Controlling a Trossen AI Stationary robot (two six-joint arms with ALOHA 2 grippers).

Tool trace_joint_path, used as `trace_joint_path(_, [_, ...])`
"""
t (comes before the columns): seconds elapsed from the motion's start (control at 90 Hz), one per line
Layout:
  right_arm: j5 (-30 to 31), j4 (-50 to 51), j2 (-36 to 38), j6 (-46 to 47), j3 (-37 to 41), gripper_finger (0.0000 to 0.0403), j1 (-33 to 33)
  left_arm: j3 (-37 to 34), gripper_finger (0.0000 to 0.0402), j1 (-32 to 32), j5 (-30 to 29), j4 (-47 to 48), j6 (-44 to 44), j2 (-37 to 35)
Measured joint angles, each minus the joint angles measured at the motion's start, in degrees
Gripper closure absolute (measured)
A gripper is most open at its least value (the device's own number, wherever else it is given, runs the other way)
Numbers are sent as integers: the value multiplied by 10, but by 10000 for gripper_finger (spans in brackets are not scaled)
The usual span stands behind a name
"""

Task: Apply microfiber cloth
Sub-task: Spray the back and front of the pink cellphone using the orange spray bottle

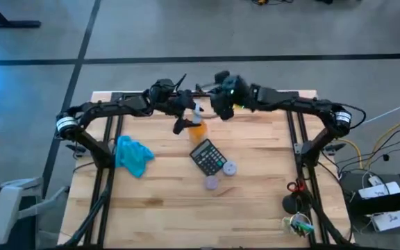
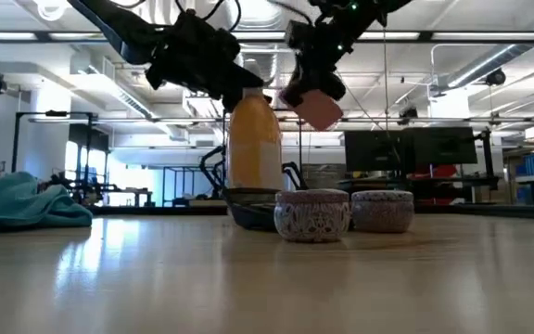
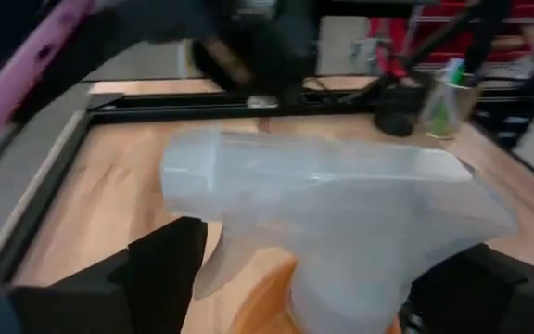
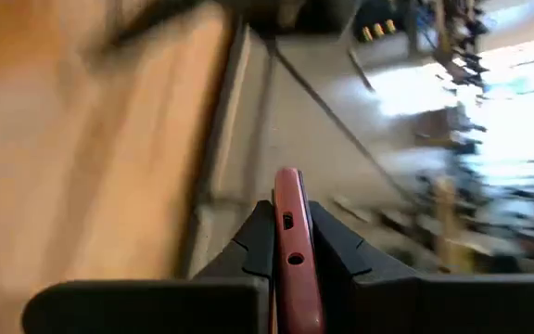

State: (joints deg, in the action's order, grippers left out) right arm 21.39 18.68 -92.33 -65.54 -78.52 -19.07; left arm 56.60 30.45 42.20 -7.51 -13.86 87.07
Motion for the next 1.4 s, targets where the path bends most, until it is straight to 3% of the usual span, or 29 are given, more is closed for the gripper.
trace_joint_path(0.122, [22, -4, 0, -115, 3, 388, 27, -1, 88, 1, 23, 9, -3, 0])
trace_joint_path(0.233, [56, -23, -7, -164, 20, 388, 45, -1, 88, 2, 24, 23, -14, -2])
trace_joint_path(0.378, [145, -127, -7, -244, 66, 388, 71, -1, 88, 7, 33, 55, -48, -8])
trace_joint_path(0.522, [179, -190, -9, -359, 120, 388, 104, -1, 90, 16, 81, 65, -62, -21])
trace_joint_path(0.689, [143, -363, -8, -549, 180, 388, 123, -1, 90, 17, 64, 65, -79, -42])
trace_joint_path(0.811, [97, -419, -18, -633, 193, 388, 115, -1, 90, 17, 43, 65, -81, -48])
trace_joint_path(1.011, [72, -414, -42, -690, 190, 388, 93, -1, 90, 11, 46, 59, -81, -42])
trace_joint_path(1.211, [91, -435, -42, -643, 187, 388, 86, -1, 90, 8, 90, 49, -97, -31])
trace_joint_path(1.4, [108, -428, -42, -584, 187, 388, 86, -1, 90, 13, 93, 13, -131, -32])
